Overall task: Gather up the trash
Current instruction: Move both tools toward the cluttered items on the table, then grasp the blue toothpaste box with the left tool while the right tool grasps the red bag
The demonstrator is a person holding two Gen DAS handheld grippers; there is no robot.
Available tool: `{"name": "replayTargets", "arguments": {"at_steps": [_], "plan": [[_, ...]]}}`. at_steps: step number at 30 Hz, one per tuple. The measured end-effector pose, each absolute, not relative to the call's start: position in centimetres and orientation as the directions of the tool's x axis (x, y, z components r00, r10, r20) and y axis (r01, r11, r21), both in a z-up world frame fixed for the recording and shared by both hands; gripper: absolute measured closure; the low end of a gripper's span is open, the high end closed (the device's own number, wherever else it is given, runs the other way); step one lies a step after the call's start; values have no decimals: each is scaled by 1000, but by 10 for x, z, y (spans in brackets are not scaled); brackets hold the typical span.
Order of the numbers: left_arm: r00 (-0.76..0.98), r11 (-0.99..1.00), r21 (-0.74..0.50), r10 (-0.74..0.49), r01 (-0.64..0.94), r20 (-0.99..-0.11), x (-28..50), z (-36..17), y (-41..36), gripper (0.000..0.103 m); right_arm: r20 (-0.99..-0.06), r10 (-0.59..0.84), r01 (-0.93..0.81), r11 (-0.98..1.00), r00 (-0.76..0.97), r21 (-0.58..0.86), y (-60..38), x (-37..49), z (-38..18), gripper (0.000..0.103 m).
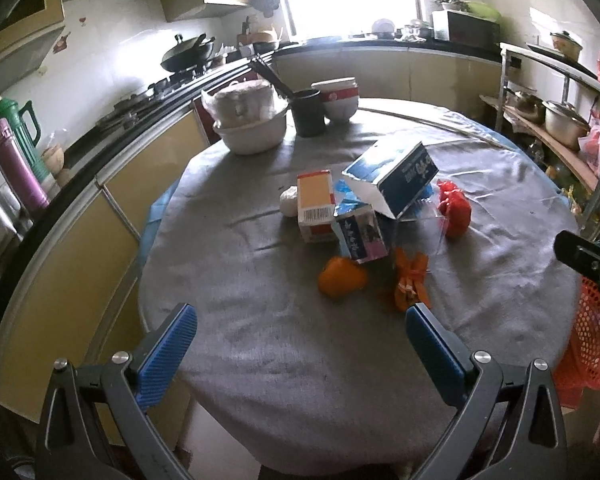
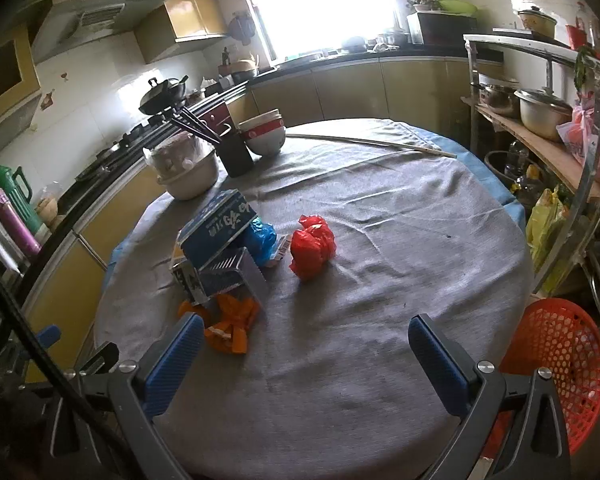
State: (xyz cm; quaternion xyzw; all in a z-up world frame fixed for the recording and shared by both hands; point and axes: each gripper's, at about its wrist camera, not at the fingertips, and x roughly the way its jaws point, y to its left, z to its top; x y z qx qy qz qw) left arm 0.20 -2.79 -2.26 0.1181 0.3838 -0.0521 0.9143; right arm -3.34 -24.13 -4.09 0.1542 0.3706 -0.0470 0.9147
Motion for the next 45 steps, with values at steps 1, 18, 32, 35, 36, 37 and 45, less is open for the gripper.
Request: {"name": "replayTargets", "arguments": {"at_steps": [1, 18, 32, 35, 36, 37, 45], "plan": [[702, 966, 179, -6, 189, -712, 1, -22, -28, 0, -693, 27, 203, 947, 720, 248, -240, -33, -41, 0], [683, 973, 182, 38, 140, -729, 53, -18, 8, 0, -696, 31, 237, 929, 717, 285, -257, 4, -38, 0], [529, 901, -6, -261, 434, -808, 161, -18, -59, 0, -694, 267, 258, 792, 668, 553, -311, 110, -107, 12], [471, 871, -64, -324, 488, -820, 174, -26, -72, 0, -704, 300, 275, 768, 644, 579, -313, 129, -125, 19], [465, 869, -69, -328, 490, -822, 179, -29, -76, 0, -710, 314, 276, 764, 630, 583, -312, 136, -132, 19], [460, 867, -71, -330, 493, -824, 183, -31, -78, 0, -716, 325, 280, 759, 618, 587, -310, 141, -137, 23], [385, 829, -98, -356, 551, -851, 191, -52, -102, 27, -739, 353, 315, 738, 574, 597, -305, 150, -165, 51]]}}
